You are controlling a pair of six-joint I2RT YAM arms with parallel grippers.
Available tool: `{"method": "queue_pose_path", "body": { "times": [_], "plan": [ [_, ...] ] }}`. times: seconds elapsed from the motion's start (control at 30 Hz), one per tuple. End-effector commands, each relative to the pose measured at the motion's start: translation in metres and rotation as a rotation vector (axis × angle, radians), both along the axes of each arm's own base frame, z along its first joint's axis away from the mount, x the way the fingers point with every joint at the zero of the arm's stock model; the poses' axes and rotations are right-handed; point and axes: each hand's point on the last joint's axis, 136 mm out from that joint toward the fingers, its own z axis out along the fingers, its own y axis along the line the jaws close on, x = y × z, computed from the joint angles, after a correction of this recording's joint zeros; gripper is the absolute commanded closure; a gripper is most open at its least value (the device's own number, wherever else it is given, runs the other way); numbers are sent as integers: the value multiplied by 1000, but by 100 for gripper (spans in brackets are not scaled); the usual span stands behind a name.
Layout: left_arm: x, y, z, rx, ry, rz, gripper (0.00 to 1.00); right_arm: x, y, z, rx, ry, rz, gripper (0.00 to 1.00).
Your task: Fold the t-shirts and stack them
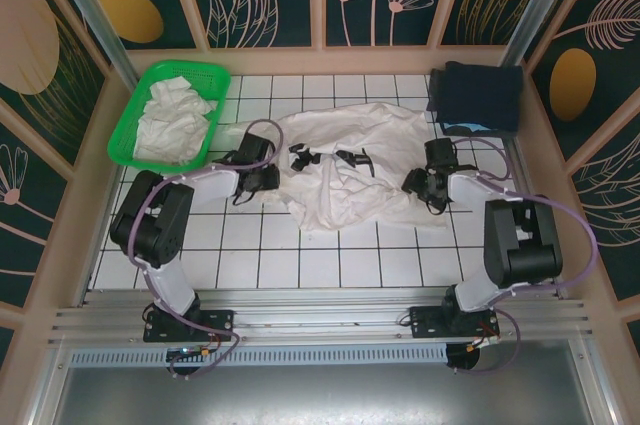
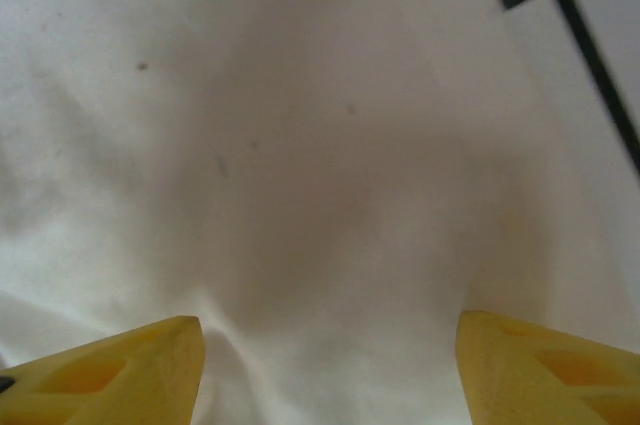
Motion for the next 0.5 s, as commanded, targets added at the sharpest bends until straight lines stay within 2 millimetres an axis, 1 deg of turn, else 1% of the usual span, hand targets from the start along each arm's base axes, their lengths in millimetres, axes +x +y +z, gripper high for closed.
{"method": "queue_pose_path", "body": {
  "times": [0.0,0.07,0.1,0.17,0.2,0.27,0.3,0.33,0.37,0.47],
  "plan": [
    [8,29,-27,111,29,75,89,18,-2,2,19,-45,-32,33],
    [15,50,-32,115,36,113,94,17,-10,0,8,-42,-67,33],
    [19,60,-34,101,40,125,95,17,-13,-1,14,-44,-74,33],
    [26,73,-35,108,37,136,94,17,-20,-3,19,-38,-93,34],
    [30,80,-34,128,39,147,92,16,-24,-4,17,-32,-100,33],
    [38,80,-29,134,42,121,89,18,-25,-4,15,-33,-100,33],
    [43,78,-24,133,39,109,85,19,-24,-4,19,-34,-98,33],
    [47,75,-18,129,36,98,84,21,-23,-2,27,-37,-94,33],
    [51,71,-8,113,26,87,81,22,-21,-2,37,-38,-89,33],
    [58,61,25,77,-8,45,59,25,-16,3,59,-56,-78,33]
  ]
}}
